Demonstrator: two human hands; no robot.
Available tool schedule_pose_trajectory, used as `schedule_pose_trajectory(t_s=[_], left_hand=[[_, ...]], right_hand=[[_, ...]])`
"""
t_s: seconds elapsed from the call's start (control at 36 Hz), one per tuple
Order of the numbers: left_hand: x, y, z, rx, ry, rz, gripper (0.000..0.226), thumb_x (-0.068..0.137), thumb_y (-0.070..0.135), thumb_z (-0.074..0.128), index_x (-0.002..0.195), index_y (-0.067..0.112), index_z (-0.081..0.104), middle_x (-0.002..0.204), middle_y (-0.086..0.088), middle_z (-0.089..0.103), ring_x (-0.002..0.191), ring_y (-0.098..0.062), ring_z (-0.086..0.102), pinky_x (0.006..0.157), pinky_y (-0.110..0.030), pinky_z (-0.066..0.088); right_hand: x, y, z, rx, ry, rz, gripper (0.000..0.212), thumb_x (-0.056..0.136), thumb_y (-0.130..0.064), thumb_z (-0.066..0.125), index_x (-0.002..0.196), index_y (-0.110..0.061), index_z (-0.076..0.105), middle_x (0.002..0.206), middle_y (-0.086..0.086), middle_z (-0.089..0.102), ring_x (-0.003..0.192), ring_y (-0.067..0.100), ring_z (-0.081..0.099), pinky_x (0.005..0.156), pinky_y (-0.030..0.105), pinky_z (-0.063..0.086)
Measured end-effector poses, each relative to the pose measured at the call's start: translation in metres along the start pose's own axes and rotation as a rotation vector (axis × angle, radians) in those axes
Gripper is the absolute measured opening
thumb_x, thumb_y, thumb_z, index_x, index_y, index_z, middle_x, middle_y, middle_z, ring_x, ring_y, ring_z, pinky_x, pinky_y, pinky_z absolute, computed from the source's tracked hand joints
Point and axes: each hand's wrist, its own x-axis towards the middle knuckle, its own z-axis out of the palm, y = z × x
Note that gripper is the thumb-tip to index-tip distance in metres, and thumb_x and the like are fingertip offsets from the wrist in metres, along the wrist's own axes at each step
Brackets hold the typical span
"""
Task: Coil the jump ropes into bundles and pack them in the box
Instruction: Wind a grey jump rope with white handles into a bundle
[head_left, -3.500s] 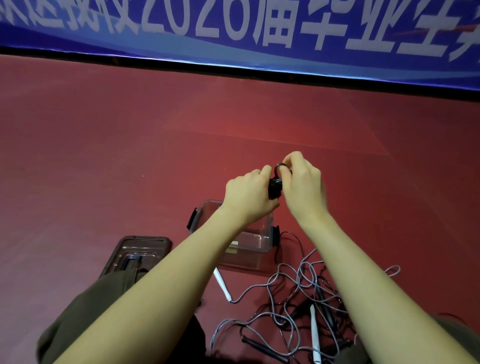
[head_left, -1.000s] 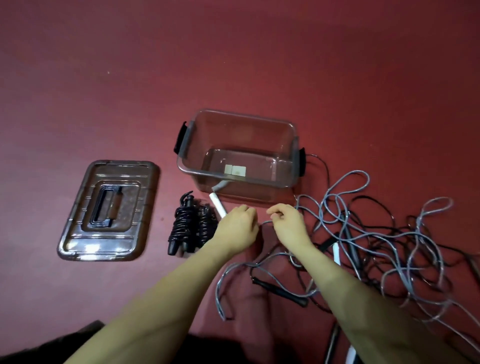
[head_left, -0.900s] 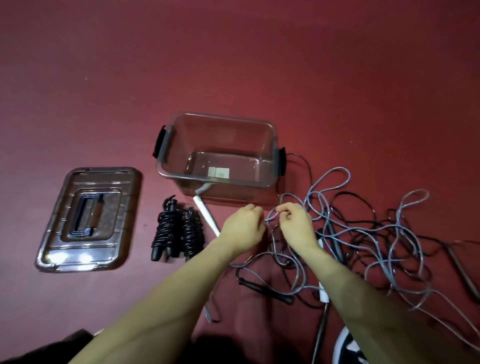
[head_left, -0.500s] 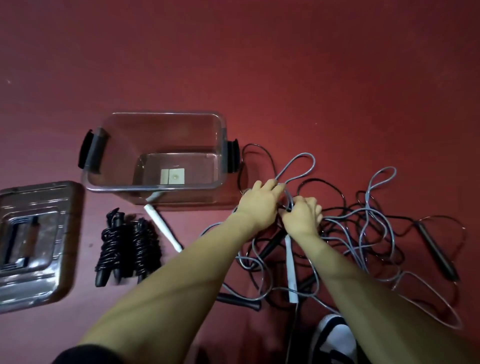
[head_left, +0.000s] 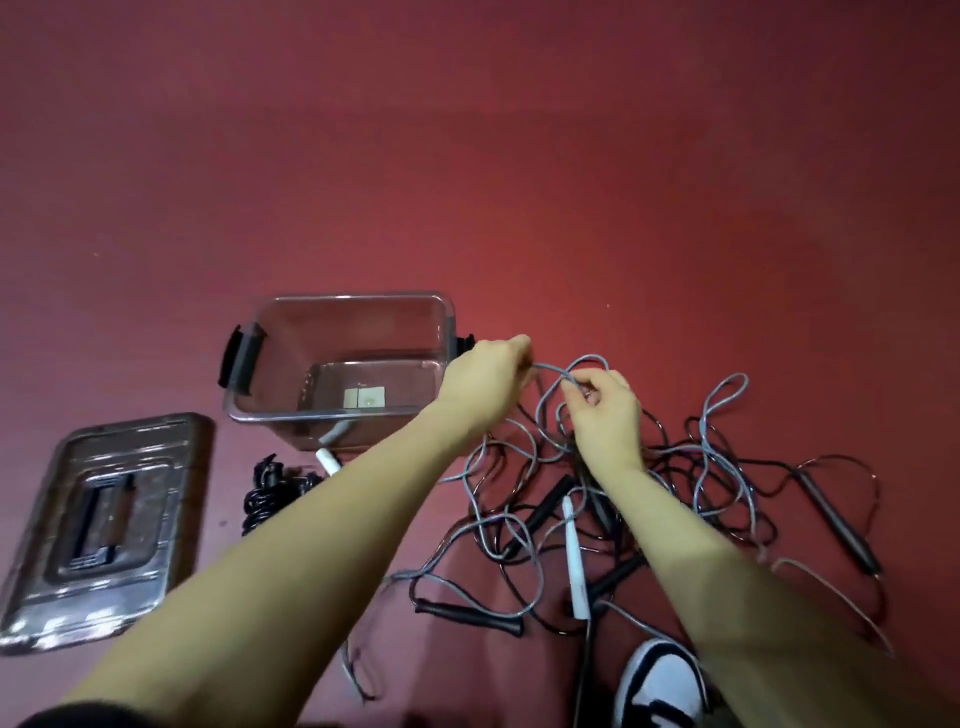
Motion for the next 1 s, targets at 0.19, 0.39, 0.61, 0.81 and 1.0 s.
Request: schedule_pose_trajectory(t_s=[0.19, 0.39, 0.61, 0.81, 1.0], left_hand=[[-0.023, 0.027, -0.084, -0.211, 0.174, 0.024, 0.018, 0.088, 0.025, 0.065, 0.086, 0.008, 0.064, 0.075, -0.007, 0.067, 0.077, -0.028, 0.062, 0.069, -0.033, 0.048], [-0.052, 0.054, -0.165, -0.408, 0.356, -0.014, 0.016, 0.086, 0.019, 0.067, 0.073, 0.008, 0.065, 0.062, -0.005, 0.067, 0.051, -0.012, 0.061, 0.056, -0.022, 0.049], [-0.076, 0.074, -0.225, -0.667, 0.489, -0.021, 0.016, 0.089, 0.021, 0.063, 0.077, 0.012, 0.067, 0.06, 0.0, 0.064, 0.043, -0.001, 0.055, 0.053, -0.017, 0.047], [-0.085, 0.06, -0.227, -0.46, 0.231, -0.129, 0.031, 0.088, 0.01, 0.05, 0.117, 0.009, 0.061, 0.105, -0.01, 0.069, 0.09, -0.022, 0.065, 0.088, -0.032, 0.051], [-0.088, 0.053, -0.197, -0.456, 0.01, 0.049, 0.013, 0.087, 0.021, 0.066, 0.098, 0.014, 0.065, 0.077, 0.008, 0.059, 0.066, -0.003, 0.051, 0.069, -0.022, 0.041]], right_hand=[[-0.009, -0.066, -0.027, -0.045, -0.134, -0.061, 0.014, 0.088, -0.012, 0.061, 0.083, 0.0, 0.067, 0.086, 0.019, 0.061, 0.076, 0.024, 0.053, 0.067, 0.026, 0.031], [-0.029, -0.133, -0.063, -0.001, -0.568, -0.129, 0.016, 0.085, -0.006, 0.065, 0.1, -0.012, 0.065, 0.087, -0.006, 0.053, 0.1, 0.015, 0.051, 0.089, 0.021, 0.038], [-0.035, -0.191, -0.082, -0.11, -0.442, -0.331, 0.016, 0.089, -0.012, 0.064, 0.092, 0.002, 0.069, 0.083, 0.01, 0.059, 0.075, 0.017, 0.053, 0.066, 0.027, 0.034], [-0.028, -0.232, -0.092, 0.462, -0.353, -0.17, 0.009, 0.089, 0.001, 0.059, 0.085, 0.0, 0.067, 0.072, 0.006, 0.061, 0.056, 0.005, 0.059, 0.061, 0.018, 0.055], [-0.018, -0.26, -0.094, 0.889, -0.421, -0.068, 0.016, 0.091, 0.003, 0.051, 0.08, 0.0, 0.062, 0.067, 0.0, 0.066, 0.055, 0.003, 0.06, 0.055, 0.013, 0.05]])
